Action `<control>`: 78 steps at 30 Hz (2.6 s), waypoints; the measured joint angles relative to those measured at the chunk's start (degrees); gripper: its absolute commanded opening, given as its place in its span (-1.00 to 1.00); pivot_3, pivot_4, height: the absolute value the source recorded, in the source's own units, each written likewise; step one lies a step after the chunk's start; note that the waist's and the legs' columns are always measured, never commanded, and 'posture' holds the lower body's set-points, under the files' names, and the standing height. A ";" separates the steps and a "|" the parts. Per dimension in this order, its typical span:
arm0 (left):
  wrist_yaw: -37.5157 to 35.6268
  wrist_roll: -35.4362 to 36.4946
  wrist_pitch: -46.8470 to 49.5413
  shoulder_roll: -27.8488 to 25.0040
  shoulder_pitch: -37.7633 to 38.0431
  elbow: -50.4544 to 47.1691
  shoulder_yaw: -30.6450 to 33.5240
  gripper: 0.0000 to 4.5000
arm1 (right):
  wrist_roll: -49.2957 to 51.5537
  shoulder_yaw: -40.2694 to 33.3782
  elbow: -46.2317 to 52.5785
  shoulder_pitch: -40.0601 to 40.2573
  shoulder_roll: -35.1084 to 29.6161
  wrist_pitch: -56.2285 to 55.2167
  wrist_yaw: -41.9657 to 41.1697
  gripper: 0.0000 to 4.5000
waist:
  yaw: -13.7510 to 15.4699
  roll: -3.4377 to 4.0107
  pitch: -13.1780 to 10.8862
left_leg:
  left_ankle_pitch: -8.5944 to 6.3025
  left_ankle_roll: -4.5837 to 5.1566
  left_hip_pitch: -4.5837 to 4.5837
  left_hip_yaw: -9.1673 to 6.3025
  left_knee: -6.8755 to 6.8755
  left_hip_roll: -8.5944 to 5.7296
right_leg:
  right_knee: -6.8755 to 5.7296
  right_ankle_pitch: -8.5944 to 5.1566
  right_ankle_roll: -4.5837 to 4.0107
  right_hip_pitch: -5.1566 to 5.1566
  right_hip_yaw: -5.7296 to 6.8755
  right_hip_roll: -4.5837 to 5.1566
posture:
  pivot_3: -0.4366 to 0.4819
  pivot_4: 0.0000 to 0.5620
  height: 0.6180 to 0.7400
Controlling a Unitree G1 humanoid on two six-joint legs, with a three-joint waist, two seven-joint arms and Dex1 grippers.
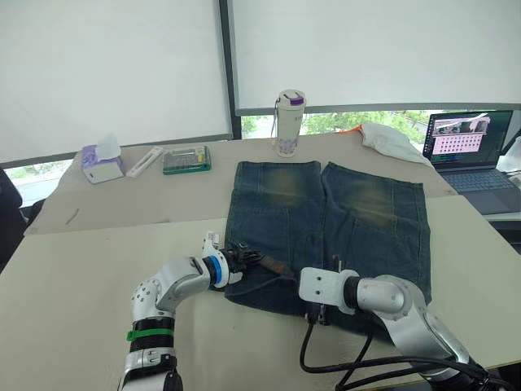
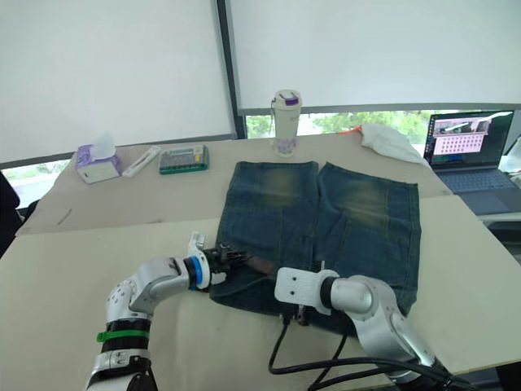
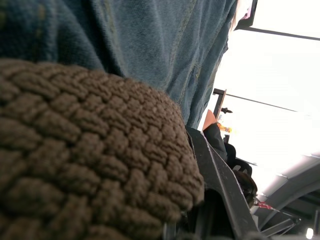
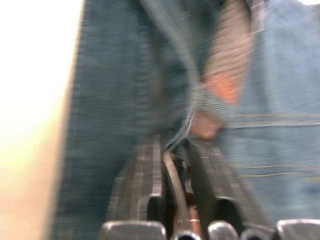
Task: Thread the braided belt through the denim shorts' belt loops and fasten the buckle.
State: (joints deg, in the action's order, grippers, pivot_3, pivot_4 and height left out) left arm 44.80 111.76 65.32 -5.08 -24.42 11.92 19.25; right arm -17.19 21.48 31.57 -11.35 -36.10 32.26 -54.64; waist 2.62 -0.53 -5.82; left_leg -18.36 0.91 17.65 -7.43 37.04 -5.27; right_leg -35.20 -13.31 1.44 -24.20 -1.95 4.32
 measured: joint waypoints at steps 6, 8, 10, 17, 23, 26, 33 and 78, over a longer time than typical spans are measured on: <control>1.43 0.00 0.46 0.40 -0.03 -0.13 0.52 -1.00 | 4.32 -1.29 4.75 0.79 0.11 9.03 -1.40 0.30 | 0.03 -0.02 -0.01 | 0.00 0.00 0.01 -0.01 -0.01 0.00 | 0.00 0.00 0.00 -0.01 0.01 0.00 | -0.05 -0.47 1.00; 1.83 0.00 1.05 0.50 0.03 -0.60 0.66 -1.00 | 6.21 -2.06 8.00 1.20 0.07 14.39 -1.35 0.18 | 0.01 -0.04 -0.02 | 0.00 0.00 0.03 -0.01 -0.01 0.00 | 0.02 0.00 0.00 -0.01 0.01 0.00 | -0.05 -0.47 1.00; 1.86 0.07 1.78 0.48 0.51 -1.39 0.61 -1.00 | 6.42 -1.61 8.37 1.42 -0.85 15.70 -0.70 -0.04 | 0.04 -0.03 -0.02 | 0.00 -0.01 0.02 -0.01 -0.02 0.00 | 0.01 0.00 0.00 0.00 0.01 0.01 | -0.05 -0.47 1.00; 0.52 0.10 7.20 -2.30 2.36 -1.55 -0.42 -1.00 | 4.66 1.96 7.22 0.94 -2.94 12.90 4.21 -0.99 | -0.09 -0.04 -0.01 | 0.00 -0.02 -0.04 -0.01 -0.04 0.00 | 0.00 0.00 0.00 0.02 0.05 0.00 | -0.05 -0.47 1.00; 0.26 0.10 7.83 -1.51 2.43 -1.42 -1.64 -1.00 | 4.66 3.64 6.10 0.97 -2.25 11.53 6.86 -0.99 | 0.15 -0.06 -0.02 | 0.00 -0.02 -0.04 -0.01 -0.03 -0.03 | 0.02 0.00 0.00 0.05 0.05 0.03 | -0.05 -0.47 1.00; 0.70 0.10 6.80 0.35 2.55 -1.43 -1.66 -1.00 | 5.36 3.21 6.07 1.20 -2.21 11.54 7.33 -0.99 | 0.20 -0.08 -0.02 | 0.00 -0.02 -0.04 -0.01 -0.04 -0.02 | 0.03 0.00 0.00 0.06 0.04 0.03 | -0.05 -0.47 1.00; -1.44 0.75 7.25 -1.38 2.89 0.76 -3.07 -1.00 | 4.34 2.68 5.94 1.48 -4.79 8.60 9.15 -0.31 | 0.23 -0.05 -0.01 | 0.00 -0.02 -0.04 0.01 -0.04 -0.04 | 0.02 0.00 0.01 0.05 0.04 0.03 | -0.05 -0.47 1.00; -4.47 1.01 7.35 -0.04 1.80 4.26 -3.04 -1.00 | -1.92 2.47 4.35 1.33 -9.30 -4.39 7.27 -0.31 | 1.26 -0.24 -0.13 | 0.02 -0.04 -0.04 0.01 0.01 -0.10 | 0.04 -0.01 0.01 0.10 0.04 0.08 | -0.05 -0.47 1.00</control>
State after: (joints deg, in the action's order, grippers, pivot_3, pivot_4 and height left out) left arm 40.33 112.78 72.67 -5.12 -22.62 16.19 16.21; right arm -19.11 23.95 35.91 -10.02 -45.40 27.87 -47.36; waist 3.87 -0.77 -5.95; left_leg -18.34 0.88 17.61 -7.42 37.05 -5.37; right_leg -35.16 -13.32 1.45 -24.10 -1.91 4.40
